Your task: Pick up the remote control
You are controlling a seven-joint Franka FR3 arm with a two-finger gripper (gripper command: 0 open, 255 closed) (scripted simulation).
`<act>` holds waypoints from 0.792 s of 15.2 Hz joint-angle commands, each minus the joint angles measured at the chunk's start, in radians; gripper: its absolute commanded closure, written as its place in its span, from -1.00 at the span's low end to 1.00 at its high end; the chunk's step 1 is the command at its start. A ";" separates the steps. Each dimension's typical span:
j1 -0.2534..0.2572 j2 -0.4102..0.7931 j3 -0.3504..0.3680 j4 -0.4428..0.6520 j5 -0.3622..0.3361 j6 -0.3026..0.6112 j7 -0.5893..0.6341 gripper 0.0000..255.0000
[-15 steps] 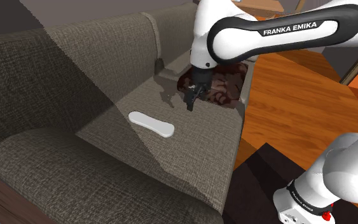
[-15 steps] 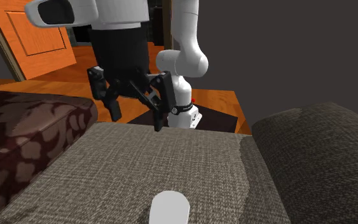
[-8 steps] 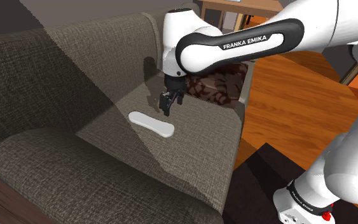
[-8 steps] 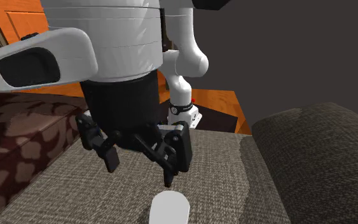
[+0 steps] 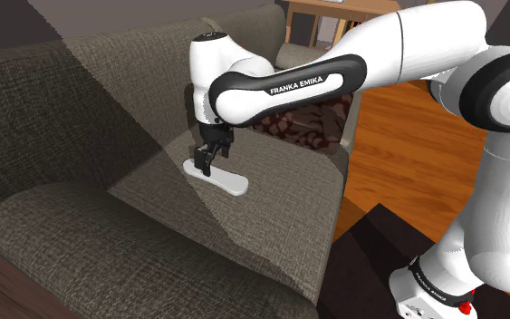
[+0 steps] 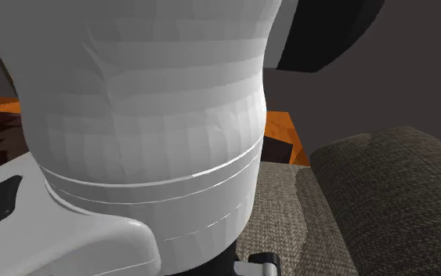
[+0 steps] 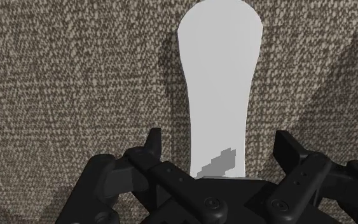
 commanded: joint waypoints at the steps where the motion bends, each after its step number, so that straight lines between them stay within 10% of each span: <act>1: 0.008 0.018 -0.001 0.003 -0.009 0.014 0.005 -1.00; 8: 0.009 0.041 -0.006 -0.040 -0.021 0.079 0.014 -1.00; 9: 0.008 0.041 -0.007 -0.040 -0.021 0.079 0.013 1.00; 12: 0.008 0.042 -0.007 -0.039 -0.021 0.079 0.013 1.00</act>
